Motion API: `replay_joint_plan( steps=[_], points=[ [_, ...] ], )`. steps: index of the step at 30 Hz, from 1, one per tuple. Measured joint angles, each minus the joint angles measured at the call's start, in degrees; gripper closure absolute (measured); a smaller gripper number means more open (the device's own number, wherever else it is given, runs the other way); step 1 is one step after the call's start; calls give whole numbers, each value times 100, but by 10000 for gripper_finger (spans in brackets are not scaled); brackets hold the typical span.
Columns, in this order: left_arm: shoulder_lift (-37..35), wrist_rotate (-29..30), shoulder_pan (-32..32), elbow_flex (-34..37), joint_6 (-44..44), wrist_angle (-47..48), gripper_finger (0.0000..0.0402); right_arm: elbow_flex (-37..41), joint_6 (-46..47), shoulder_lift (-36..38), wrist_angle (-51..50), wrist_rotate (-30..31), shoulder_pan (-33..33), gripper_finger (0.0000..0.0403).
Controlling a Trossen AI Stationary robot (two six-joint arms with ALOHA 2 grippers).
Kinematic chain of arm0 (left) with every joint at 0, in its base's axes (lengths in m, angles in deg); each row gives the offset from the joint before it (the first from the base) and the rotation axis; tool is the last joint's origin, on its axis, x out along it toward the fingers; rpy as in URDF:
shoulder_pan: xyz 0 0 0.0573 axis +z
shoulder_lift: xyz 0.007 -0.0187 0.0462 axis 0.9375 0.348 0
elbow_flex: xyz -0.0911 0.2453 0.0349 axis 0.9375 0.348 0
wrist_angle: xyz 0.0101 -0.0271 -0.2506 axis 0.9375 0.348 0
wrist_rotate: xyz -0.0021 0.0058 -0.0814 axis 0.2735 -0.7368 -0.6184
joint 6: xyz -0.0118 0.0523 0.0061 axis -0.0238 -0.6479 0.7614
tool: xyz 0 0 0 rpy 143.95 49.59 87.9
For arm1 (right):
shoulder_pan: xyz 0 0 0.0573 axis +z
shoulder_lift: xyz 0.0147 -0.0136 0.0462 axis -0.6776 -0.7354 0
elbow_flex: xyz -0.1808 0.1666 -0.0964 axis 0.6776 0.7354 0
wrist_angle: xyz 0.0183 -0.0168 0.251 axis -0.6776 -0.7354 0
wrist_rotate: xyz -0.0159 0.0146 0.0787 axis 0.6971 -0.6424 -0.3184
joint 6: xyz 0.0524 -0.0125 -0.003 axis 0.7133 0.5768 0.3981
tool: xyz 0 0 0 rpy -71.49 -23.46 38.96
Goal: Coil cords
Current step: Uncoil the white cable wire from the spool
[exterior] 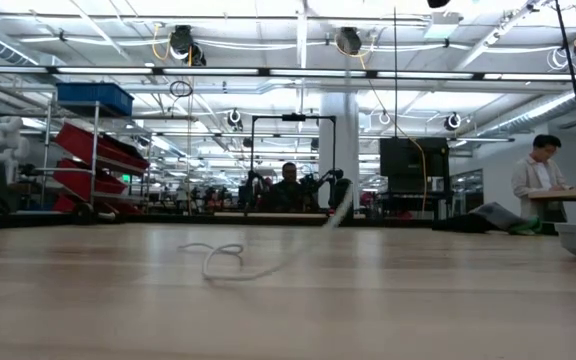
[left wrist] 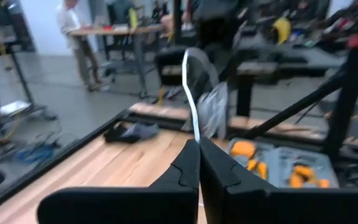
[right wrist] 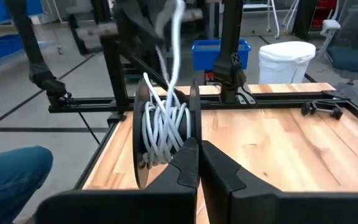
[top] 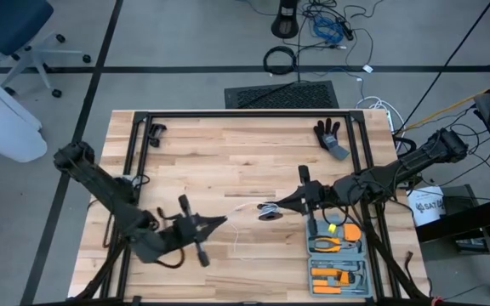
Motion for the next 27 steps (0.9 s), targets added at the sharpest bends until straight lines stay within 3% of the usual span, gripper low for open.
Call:
replay_joint_plan(
  steps=[5, 18, 22, 27],
  points=[
    [32, -890, -55, 0, -740, -867, 401, 0, 19, 0, 3, 624, -2, 403],
    [1252, -3097, 831, 0, -615, -2305, 401, 0, -412, -245, 805, 2044, -14, 403],
    [1527, -3335, 953, 0, -177, -1936, 401, 0, -560, -358, 1005, 1999, -13, 403],
    [1630, -3256, 959, 0, 269, -624, 402, 0, -557, -314, 1005, 1845, 66, 403]
  ],
)
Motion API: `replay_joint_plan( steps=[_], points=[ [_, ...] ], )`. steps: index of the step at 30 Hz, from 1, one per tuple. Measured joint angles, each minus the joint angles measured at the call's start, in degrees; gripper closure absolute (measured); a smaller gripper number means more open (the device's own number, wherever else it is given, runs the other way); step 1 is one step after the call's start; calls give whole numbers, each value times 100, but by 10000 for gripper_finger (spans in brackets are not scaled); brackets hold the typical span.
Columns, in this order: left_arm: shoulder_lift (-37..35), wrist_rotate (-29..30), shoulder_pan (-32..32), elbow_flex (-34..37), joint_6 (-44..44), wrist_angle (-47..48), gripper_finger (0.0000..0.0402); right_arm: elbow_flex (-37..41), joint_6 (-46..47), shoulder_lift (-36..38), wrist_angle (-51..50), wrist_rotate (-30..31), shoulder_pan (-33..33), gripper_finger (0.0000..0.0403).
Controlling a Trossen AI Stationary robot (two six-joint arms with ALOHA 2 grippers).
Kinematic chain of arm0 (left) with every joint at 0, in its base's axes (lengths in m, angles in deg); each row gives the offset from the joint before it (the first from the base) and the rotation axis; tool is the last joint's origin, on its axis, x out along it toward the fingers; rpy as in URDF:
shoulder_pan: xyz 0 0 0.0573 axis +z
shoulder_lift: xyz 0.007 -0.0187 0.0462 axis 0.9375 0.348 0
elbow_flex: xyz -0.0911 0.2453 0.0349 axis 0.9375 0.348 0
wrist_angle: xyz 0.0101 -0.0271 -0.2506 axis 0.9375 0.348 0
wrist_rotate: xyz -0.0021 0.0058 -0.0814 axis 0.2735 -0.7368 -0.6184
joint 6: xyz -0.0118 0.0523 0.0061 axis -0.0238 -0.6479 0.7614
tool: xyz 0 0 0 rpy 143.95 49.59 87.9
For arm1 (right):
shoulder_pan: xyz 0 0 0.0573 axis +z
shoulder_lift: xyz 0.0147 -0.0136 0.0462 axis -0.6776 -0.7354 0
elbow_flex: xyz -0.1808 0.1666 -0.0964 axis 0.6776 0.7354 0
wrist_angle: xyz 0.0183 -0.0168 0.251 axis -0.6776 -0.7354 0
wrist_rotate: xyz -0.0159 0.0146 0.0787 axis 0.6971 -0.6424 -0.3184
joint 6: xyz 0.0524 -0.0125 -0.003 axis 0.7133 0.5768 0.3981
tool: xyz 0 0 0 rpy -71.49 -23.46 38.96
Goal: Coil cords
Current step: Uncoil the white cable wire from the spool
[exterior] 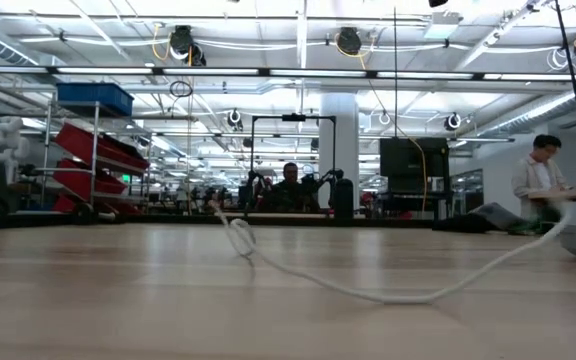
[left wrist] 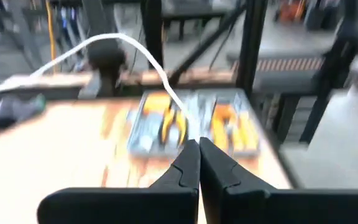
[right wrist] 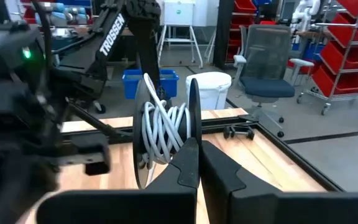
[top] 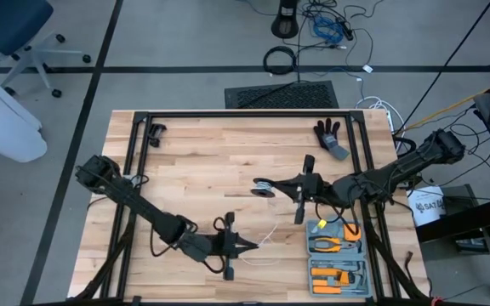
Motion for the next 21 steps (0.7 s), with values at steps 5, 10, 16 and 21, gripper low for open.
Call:
replay_joint_plan(
  steps=[5, 10, 16, 21],
  points=[
    [-187, 405, -66, 0, 766, 1799, 402, 0, -55, 119, 87, -12, 144, 403],
    [-402, 538, -258, 0, 1666, 3179, 402, 0, -107, 192, 75, -8, 243, 403],
    [-811, 551, -557, 0, 2440, 4003, 393, 0, 81, 205, -131, -10, 358, 403],
    [-1365, 481, -1006, 0, 2673, 3935, 338, 0, 170, 205, -220, -11, 440, 403]
  ],
)
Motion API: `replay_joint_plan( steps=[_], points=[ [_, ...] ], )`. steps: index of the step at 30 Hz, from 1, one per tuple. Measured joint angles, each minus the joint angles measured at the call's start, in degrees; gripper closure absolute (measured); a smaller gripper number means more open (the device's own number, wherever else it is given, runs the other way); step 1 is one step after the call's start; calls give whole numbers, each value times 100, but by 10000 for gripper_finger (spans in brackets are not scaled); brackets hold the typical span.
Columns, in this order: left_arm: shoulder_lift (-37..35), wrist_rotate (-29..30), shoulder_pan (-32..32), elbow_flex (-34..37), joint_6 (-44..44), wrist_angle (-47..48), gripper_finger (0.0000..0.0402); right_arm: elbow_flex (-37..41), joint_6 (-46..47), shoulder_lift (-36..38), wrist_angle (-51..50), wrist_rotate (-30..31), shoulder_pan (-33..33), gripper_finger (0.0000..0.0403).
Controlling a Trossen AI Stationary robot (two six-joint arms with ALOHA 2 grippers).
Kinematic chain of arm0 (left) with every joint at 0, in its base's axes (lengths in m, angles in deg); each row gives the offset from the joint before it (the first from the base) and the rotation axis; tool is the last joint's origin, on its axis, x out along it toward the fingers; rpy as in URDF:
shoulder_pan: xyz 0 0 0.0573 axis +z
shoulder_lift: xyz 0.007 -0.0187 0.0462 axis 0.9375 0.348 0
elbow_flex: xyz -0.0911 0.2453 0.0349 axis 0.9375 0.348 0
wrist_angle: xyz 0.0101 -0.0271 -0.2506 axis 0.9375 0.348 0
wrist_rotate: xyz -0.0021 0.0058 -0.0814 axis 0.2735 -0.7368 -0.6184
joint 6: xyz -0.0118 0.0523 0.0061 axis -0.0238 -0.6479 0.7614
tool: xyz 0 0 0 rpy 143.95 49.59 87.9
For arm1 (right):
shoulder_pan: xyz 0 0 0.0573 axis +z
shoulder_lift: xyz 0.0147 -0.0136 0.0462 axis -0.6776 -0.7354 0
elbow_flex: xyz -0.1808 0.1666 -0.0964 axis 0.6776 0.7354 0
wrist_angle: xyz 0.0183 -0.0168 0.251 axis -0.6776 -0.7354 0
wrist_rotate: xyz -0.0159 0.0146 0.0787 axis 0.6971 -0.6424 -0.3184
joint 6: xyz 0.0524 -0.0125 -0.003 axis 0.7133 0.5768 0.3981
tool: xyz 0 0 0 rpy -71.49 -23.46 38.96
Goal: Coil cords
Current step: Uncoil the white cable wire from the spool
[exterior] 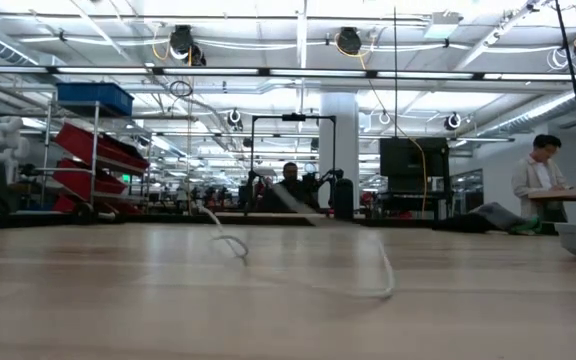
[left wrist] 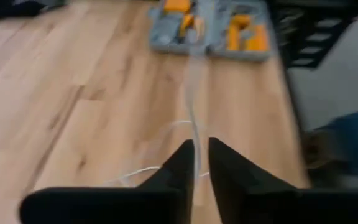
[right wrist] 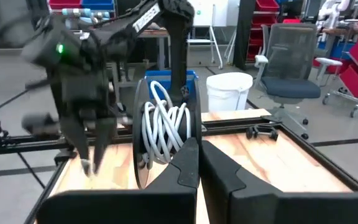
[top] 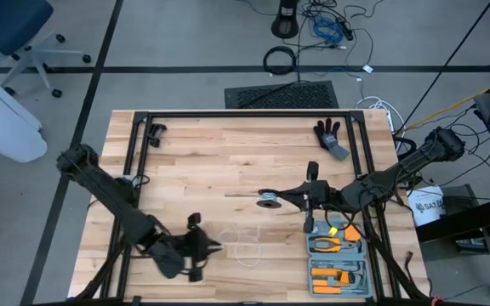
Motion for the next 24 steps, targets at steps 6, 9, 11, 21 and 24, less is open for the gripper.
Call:
replay_joint_plan(
  steps=[6, 9, 11, 21, 24],
  points=[
    [-376, 79, -553, 0, 237, -6, 284, 0, -163, 0, 176, -49, -5, 403],
    [-450, 895, -647, 0, 172, -44, 278, 0, -187, 4, 180, -159, -20, 403],
    [-469, 1591, -600, 0, -94, -250, 277, 0, -203, 4, 180, -166, -48, 403],
    [-466, 2327, 68, -4, -1268, -1194, 276, -1, -263, 4, 138, -296, -53, 403],
    [-464, 2290, 325, -4, -1270, -1300, 276, 0, -253, 4, 140, -295, -55, 403]
  ],
)
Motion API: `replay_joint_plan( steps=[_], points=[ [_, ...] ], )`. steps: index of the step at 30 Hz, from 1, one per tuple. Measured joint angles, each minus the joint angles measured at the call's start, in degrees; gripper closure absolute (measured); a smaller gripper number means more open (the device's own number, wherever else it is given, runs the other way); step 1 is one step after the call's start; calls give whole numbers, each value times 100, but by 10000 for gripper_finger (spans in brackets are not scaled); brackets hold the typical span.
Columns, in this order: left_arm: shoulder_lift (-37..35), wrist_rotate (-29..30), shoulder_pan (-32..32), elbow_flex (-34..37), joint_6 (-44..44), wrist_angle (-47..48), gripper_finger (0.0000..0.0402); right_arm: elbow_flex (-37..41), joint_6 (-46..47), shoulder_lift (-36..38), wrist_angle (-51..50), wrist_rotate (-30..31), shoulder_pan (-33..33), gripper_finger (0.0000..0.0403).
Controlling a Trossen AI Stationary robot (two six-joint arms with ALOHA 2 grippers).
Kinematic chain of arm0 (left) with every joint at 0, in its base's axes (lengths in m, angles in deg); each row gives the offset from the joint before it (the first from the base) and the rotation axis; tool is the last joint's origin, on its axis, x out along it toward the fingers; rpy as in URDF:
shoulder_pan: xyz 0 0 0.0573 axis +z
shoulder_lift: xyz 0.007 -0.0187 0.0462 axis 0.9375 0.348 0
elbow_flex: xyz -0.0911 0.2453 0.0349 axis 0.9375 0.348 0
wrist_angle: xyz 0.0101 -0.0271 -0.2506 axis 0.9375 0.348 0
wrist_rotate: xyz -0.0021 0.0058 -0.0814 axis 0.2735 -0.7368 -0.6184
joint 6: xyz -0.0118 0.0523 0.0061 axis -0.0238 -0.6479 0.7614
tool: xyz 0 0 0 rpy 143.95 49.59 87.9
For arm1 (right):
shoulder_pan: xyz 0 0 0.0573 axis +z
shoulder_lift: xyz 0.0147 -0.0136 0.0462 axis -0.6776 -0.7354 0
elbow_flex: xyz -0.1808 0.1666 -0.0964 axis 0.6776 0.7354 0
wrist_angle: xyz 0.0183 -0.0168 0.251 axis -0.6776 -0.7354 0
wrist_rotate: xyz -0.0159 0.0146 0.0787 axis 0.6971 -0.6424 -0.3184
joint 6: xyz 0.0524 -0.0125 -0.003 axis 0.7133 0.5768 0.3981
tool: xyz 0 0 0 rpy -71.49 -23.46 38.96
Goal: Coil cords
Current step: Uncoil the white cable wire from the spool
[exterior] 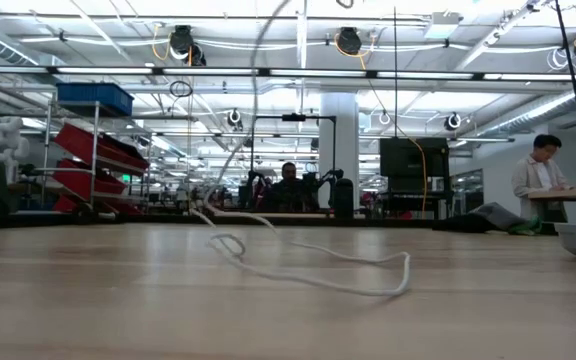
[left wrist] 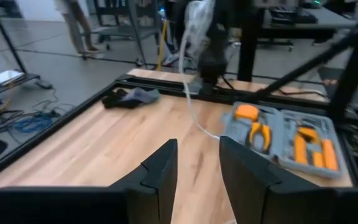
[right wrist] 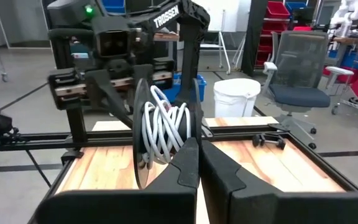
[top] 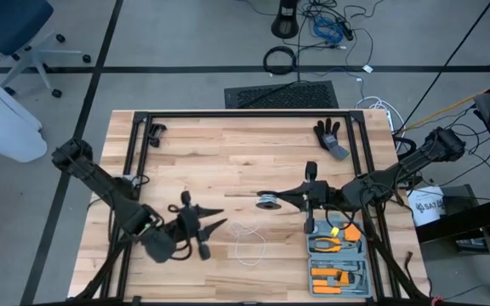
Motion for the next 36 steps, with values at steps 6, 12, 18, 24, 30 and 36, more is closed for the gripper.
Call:
replay_joint_plan(
  steps=[6, 12, 18, 24, 30, 36],
  points=[
    [250, -952, 279, 0, -45, -808, 266, -2, 7, 0, -44, 0, 1, 403],
    [896, -827, 255, 0, -499, -1857, 199, -2, 94, 0, -201, -2, 2, 403],
    [1405, -126, 439, 0, -957, -2641, 163, -2, 96, 0, -231, -4, 13, 403],
    [1630, -671, 639, 0, -1141, -3124, 162, -2, 51, 0, -229, -2, 10, 403],
    [1701, -850, 768, 0, -1298, -3333, 162, -2, -55, 48, -232, 0, -31, 403],
    [1701, -881, 836, 0, -1511, -3374, 162, -2, -79, 156, -243, 0, -35, 403]
  ],
)
